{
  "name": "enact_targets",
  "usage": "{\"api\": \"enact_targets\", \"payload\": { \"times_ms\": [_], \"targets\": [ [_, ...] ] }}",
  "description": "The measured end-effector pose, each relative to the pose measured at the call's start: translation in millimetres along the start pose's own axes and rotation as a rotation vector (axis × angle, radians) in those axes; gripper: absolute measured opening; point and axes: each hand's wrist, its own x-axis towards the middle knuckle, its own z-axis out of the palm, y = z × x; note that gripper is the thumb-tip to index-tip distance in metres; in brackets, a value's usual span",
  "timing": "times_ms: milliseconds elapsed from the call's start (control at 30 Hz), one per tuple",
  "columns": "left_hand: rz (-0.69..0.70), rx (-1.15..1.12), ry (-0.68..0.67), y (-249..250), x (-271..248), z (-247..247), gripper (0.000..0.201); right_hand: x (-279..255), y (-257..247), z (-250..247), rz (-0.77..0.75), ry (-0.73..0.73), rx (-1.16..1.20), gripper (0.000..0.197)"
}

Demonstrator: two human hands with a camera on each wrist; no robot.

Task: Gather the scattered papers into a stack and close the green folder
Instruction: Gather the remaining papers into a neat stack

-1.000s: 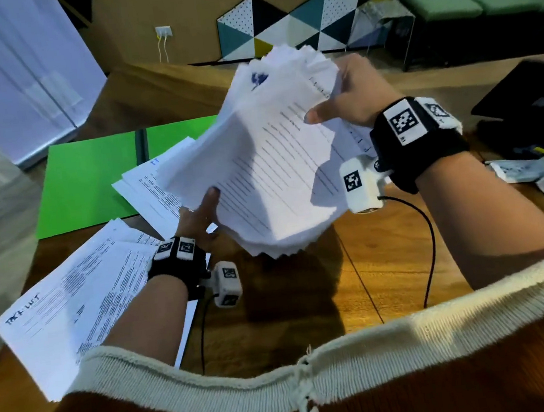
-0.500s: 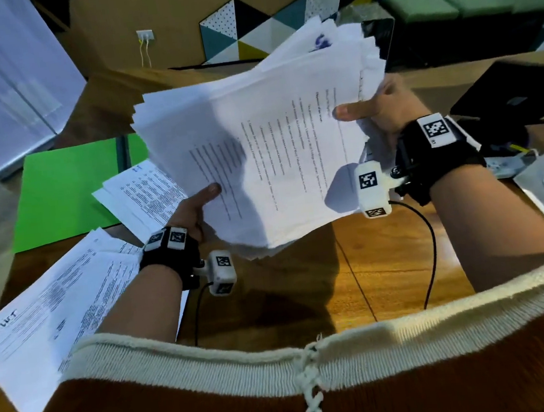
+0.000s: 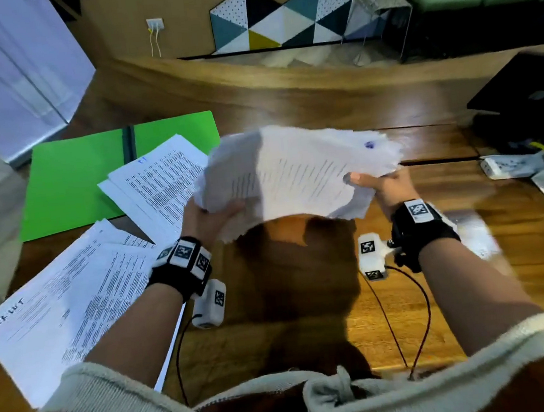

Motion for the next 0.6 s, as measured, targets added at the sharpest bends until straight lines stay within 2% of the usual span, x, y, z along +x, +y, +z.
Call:
{"api": "enact_targets", "payload": {
  "times_ms": [33,133,267,333,433,533,600],
  "targets": [
    [-0.013,-0.025,-0.049,-4.8,-0.6,-2.3,0.049,-1.6,4.8,-0.7,0.020,-0.016,-0.020,0.065],
    [0.037,-0.077,-0.146,-5.2,-2.4,-5.4,0.059,1.3,12.8,-3.0,0.031,-0.014,-0.058,0.080],
    [-0.032,-0.141,-0.111,-3.6,-2.7,-4.0,0.071,6.8,-3.6,-3.6,-0.015,0.031,-0.007,0.074],
    [-0.083,-0.137,-0.078,-8.3,3.3,-2.4,0.058,9.7,-10.1,-0.9,-0.026,0.015,-0.022,0.073],
    [-0.111,-0.142,-0.001,1.7,4.3,6.9,0.026,11.9,-10.9,7.1,-0.023,0.022,-0.089,0.053],
    [-0.032,-0.153,0.101,16.5,11.2,21.0,0.015,11.2,-12.0,14.9,-0.046,0.066,-0.078,0.038],
    [0.002,-0.190,0.188,25.1,16.4,26.6,0.022,11.3,-15.9,18.3,-0.103,0.091,-0.021,0.036]
  ]
}}
